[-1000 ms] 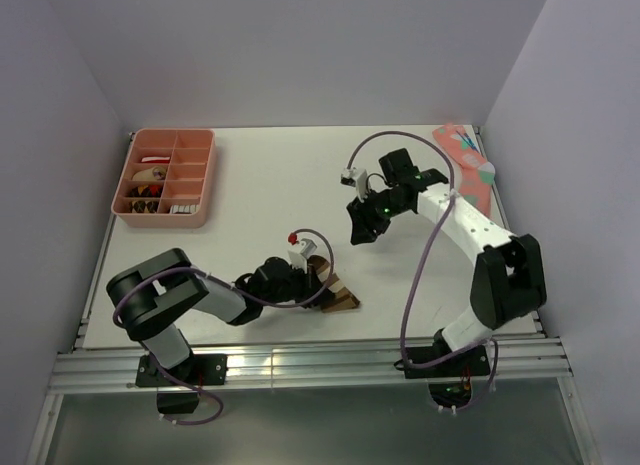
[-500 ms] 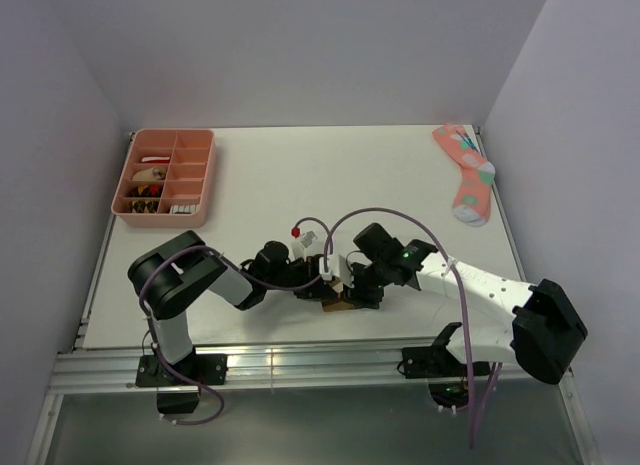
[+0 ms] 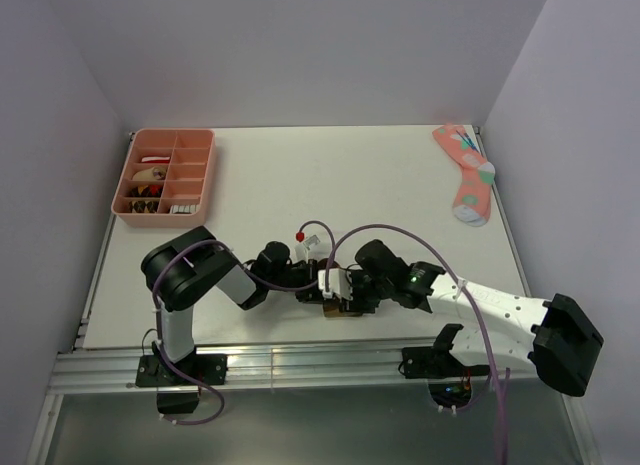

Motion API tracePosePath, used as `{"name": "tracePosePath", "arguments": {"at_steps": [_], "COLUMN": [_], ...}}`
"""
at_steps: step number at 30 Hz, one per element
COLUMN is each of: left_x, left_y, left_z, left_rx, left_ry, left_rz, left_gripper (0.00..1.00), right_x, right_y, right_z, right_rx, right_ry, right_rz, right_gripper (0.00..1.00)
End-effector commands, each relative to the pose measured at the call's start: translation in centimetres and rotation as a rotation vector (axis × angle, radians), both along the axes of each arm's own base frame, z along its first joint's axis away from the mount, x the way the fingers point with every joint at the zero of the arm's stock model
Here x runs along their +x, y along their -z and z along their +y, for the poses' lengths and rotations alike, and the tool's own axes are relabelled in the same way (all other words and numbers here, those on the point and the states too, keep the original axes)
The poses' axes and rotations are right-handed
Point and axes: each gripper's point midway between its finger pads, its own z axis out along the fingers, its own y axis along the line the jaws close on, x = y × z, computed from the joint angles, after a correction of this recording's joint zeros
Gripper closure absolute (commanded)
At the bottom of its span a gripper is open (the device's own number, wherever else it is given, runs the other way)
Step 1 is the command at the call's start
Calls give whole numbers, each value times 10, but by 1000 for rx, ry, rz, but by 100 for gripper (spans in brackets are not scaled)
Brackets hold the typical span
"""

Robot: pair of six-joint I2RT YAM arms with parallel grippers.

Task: Roll the socks
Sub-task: Roll the sock at the center of the board.

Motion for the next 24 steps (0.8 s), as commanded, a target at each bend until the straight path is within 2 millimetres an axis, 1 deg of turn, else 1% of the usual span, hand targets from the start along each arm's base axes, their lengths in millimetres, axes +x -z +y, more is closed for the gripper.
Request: {"name": "tracePosePath", "arguments": {"at_steps": [1,6,13,20,24], "left_x": [-48,-45,-40,-36,-36], "left_y": [74,75,78,80,81], "left_z": [48,49,49,51,52], "left_rx": [282,301,322,334,335], "left_ry": [33,33,34,35,37], "left_rz": [217,216,225,232,238], "left_gripper": [100,100,100,100,100], "right_x": [9,-5,-18,-21,-17], "right_y": [-16,2,14,37,40], "right_z": [12,9,9,2,3], "right_rx": [68,4,-54,-112,-109], "right_ry": [-11,-52,-101,-108,-103], "right_rz": [-78,-38,-51,-60,-77], "right_gripper": [43,44,44,46,46]}}
